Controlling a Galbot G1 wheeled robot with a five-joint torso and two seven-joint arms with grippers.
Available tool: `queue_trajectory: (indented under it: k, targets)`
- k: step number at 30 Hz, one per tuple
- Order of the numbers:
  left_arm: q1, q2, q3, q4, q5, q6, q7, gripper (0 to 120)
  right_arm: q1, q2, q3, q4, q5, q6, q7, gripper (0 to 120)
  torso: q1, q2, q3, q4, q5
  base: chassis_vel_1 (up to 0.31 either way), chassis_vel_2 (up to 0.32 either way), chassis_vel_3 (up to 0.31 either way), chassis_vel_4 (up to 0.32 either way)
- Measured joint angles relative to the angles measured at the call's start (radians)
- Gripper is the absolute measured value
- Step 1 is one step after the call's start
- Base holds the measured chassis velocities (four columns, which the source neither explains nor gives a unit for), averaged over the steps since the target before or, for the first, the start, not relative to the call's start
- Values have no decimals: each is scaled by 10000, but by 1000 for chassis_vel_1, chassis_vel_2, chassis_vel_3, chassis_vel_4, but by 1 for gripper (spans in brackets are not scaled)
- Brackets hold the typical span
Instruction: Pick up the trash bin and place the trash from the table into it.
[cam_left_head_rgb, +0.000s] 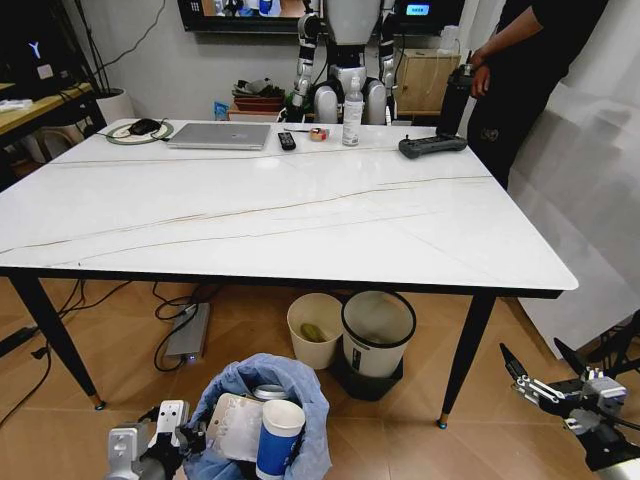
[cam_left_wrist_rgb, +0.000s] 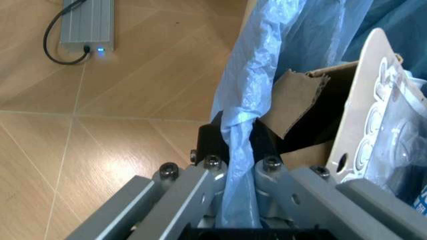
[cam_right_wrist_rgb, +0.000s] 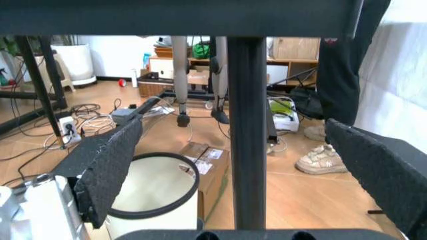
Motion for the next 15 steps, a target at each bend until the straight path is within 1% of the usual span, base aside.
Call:
queue_trajectory:
  k: [2,4,5,10,15]
  targets:
    - [-1,11,1,6,2,-1,0,0,0,0,0,0,0,0,0,100,-13,-35,-21,0,0,0,0,0,0]
    - [-16,34,27,18,16,-2,0,0,0,0,0,0,0,0,0,100,-73,-191,-116,0,0,0,0,0,0]
    - [-16,34,27,18,16,-2,0,0,0,0,0,0,0,0,0,100,-73,-191,-116,0,0,0,0,0,0]
    - [-35,33,80,34,81,-2,-3,0,0,0,0,0,0,0,0,100,-197,-486,-287,0,1,0,0,0,0]
    - [-62,38,47,-51,113,-2,2,0,0,0,0,0,0,0,0,100,-268,-672,-403,0,0,0,0,0,0]
